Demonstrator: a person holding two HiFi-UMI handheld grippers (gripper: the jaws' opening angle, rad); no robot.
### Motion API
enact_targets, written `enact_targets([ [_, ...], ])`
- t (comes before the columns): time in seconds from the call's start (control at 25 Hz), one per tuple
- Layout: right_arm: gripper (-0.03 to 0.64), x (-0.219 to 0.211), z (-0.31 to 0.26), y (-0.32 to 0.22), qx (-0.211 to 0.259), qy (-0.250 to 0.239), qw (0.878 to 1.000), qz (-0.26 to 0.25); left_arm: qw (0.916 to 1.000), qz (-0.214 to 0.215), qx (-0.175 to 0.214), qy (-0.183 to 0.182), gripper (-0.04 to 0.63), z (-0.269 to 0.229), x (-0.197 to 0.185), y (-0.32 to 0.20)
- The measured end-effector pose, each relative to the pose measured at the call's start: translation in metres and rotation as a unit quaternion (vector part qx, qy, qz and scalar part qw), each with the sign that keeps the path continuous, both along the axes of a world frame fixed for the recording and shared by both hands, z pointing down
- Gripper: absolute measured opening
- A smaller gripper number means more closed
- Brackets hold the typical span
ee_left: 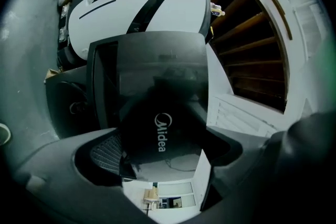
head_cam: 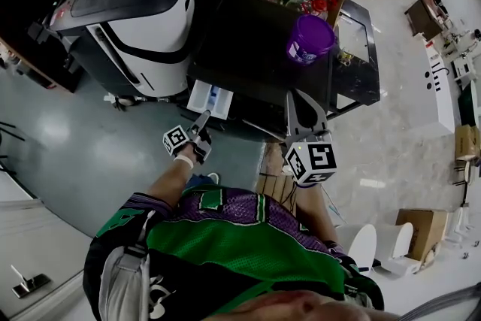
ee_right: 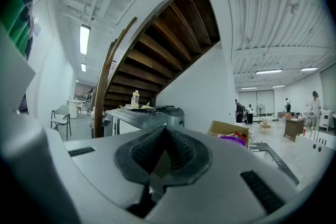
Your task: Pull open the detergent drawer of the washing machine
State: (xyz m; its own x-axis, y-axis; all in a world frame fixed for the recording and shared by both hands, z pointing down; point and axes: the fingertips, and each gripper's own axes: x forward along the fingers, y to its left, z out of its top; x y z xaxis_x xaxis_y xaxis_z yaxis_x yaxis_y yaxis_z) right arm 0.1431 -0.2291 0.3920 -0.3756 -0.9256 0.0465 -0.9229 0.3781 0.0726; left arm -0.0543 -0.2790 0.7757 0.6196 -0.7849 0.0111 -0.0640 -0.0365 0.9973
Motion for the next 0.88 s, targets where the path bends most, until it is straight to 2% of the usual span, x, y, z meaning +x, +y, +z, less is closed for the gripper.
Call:
enact_targets([
  [0.32, 0.002, 0.011, 0.005, -0.004, -0.006, -0.007, 1.000, 0.010, 0.9998, 0.003, -0.017, 0.001, 0.445, 0.002, 0.003, -0.007],
  [0.88, 0.002, -0.008, 0.000, -0.010, -0.007, -0.016, 1.000, -0.015, 0.9996, 0.013, -0.024, 0.005, 0.445, 0.001, -0.003, 0.019],
])
